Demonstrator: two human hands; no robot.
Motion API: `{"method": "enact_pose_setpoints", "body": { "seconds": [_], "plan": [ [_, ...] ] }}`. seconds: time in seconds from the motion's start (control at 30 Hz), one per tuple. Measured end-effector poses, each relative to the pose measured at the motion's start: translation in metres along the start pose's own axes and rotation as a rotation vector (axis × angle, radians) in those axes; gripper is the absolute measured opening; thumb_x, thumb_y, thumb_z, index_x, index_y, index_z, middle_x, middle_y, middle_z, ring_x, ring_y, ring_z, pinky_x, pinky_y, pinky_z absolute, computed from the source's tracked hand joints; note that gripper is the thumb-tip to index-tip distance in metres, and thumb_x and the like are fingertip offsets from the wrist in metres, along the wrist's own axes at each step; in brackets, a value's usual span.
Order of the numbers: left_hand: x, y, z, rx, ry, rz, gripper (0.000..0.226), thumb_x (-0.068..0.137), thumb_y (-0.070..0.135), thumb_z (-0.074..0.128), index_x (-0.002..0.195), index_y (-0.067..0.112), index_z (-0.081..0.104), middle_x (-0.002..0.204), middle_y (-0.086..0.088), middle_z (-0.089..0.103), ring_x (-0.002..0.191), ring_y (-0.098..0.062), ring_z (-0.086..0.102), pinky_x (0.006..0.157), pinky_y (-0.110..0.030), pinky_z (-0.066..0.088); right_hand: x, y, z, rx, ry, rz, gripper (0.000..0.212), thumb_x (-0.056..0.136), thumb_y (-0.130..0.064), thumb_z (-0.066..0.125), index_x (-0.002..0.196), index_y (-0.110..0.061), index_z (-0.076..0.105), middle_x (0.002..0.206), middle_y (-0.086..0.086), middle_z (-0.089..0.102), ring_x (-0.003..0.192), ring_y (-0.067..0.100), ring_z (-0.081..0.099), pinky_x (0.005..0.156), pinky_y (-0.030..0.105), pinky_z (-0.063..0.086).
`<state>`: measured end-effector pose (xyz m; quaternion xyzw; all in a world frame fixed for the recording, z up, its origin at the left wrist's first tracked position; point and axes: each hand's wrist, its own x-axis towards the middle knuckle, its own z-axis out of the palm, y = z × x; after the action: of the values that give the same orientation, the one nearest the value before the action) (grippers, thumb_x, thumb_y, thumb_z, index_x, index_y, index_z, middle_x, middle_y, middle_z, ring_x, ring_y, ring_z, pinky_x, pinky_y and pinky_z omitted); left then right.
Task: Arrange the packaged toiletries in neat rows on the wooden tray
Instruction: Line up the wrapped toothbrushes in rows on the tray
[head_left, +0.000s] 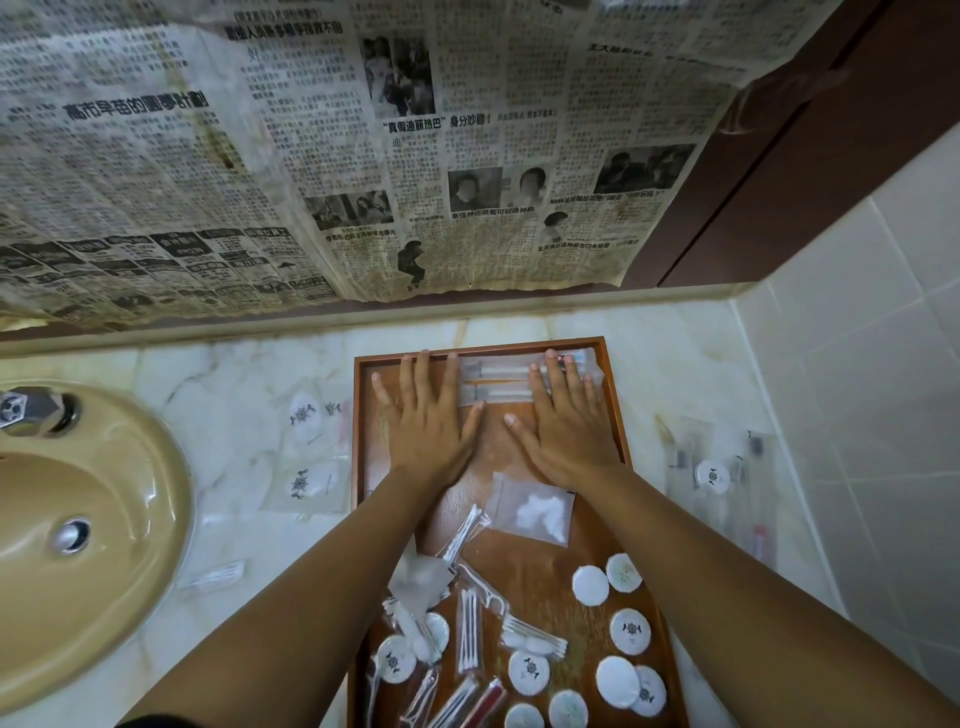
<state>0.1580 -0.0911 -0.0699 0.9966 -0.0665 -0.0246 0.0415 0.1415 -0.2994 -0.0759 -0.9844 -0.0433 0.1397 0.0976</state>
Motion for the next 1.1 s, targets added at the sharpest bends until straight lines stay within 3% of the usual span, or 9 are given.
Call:
{"method": "enact_pose_setpoints", "body": {
  "seconds": [0.1,0.2,0.33,0.53,0.63,0.7,0.83,0.97,1.1],
  "plan": [
    [0.003,0.003,-0.001,-0.012,-0.009,0.092,0.070,0.101,0.066,0.021,0.161,0.031,0.019,0.169,-0.016,0.006,0.157,-0.033,-0.005,0.117,-0.068,-0.009,0.000,0.001,0.001,0.011,0.006,0.001,0.088,0.093,-0.077,-0.003,0.162,-0.023,-0.008,0.167,0.002,-0.026,0.152,0.022,-0.028,0.124,0.046,-0.014],
    [0.005,0.006,0.000,-0.005,-0.063,0.058,0.074,0.101,0.068,0.016,0.161,0.026,0.020,0.169,-0.016,-0.005,0.155,-0.032,-0.017,0.117,-0.067,-0.015,0.001,0.002,0.003,-0.009,0.001,0.001,0.086,0.095,-0.076,0.000,0.162,-0.023,-0.009,0.167,0.002,-0.026,0.152,0.022,-0.028,0.125,0.048,-0.010],
    [0.004,0.008,0.001,0.042,-0.128,0.075,0.082,0.100,0.069,0.007,0.163,0.018,0.003,0.167,-0.014,-0.021,0.152,-0.030,-0.027,0.117,-0.068,-0.013,0.000,0.002,0.003,-0.012,-0.010,-0.003,0.089,0.093,-0.078,-0.002,0.162,-0.022,-0.011,0.166,0.003,-0.027,0.152,0.022,-0.030,0.125,0.048,-0.011],
    [-0.002,0.016,-0.022,-0.042,-0.106,0.100,0.083,0.100,0.067,0.011,0.163,0.015,-0.003,0.168,-0.011,-0.021,0.152,-0.028,-0.028,0.120,-0.063,-0.013,-0.016,-0.001,-0.021,0.128,0.060,-0.028,0.085,0.096,-0.073,0.009,0.162,-0.023,-0.008,0.168,0.003,-0.024,0.151,0.019,-0.030,0.126,0.046,-0.011],
    [-0.011,0.033,-0.040,-0.159,-0.077,0.168,0.079,0.101,0.065,0.013,0.163,0.017,0.004,0.170,-0.010,-0.012,0.154,-0.025,-0.022,0.124,-0.057,-0.007,-0.049,0.004,-0.037,0.216,0.190,-0.023,0.076,0.101,-0.064,0.025,0.163,-0.022,0.012,0.171,0.001,-0.004,0.156,0.018,-0.016,0.127,0.042,-0.003],
    [-0.023,0.051,-0.050,-0.268,-0.090,0.241,0.075,0.101,0.063,0.016,0.162,0.019,0.011,0.170,-0.008,-0.005,0.156,-0.023,-0.016,0.126,-0.051,-0.002,-0.079,0.013,-0.042,0.283,0.262,0.047,0.065,0.103,-0.052,0.041,0.158,-0.021,0.028,0.169,0.003,0.016,0.157,0.023,0.005,0.127,0.042,0.010],
    [-0.053,0.101,-0.052,-0.309,-0.230,0.475,0.066,0.108,0.050,0.025,0.163,0.018,0.006,0.170,-0.003,-0.005,0.156,-0.019,-0.010,0.125,-0.034,-0.008,-0.153,0.042,-0.035,0.364,0.466,0.218,0.044,0.096,-0.029,0.065,0.135,-0.012,0.058,0.137,0.011,0.058,0.129,0.030,0.051,0.108,0.043,0.046],
    [-0.071,0.151,-0.029,-0.172,-0.360,0.677,0.067,0.109,0.047,0.022,0.162,0.012,0.003,0.170,-0.005,-0.006,0.157,-0.023,-0.010,0.125,-0.036,-0.009,-0.220,0.071,-0.022,0.472,0.489,0.495,0.033,0.095,-0.023,0.068,0.127,-0.016,0.065,0.128,0.006,0.064,0.119,0.027,0.056,0.101,0.039,0.047],
    [-0.077,0.172,-0.010,-0.076,-0.403,0.667,0.067,0.109,0.042,0.025,0.161,0.007,0.003,0.170,-0.012,-0.006,0.156,-0.028,-0.009,0.126,-0.039,-0.002,-0.260,0.107,-0.007,0.593,0.408,0.739,0.036,0.097,-0.021,0.066,0.131,-0.013,0.062,0.128,0.009,0.061,0.115,0.028,0.060,0.098,0.036,0.050]
  ]
}}
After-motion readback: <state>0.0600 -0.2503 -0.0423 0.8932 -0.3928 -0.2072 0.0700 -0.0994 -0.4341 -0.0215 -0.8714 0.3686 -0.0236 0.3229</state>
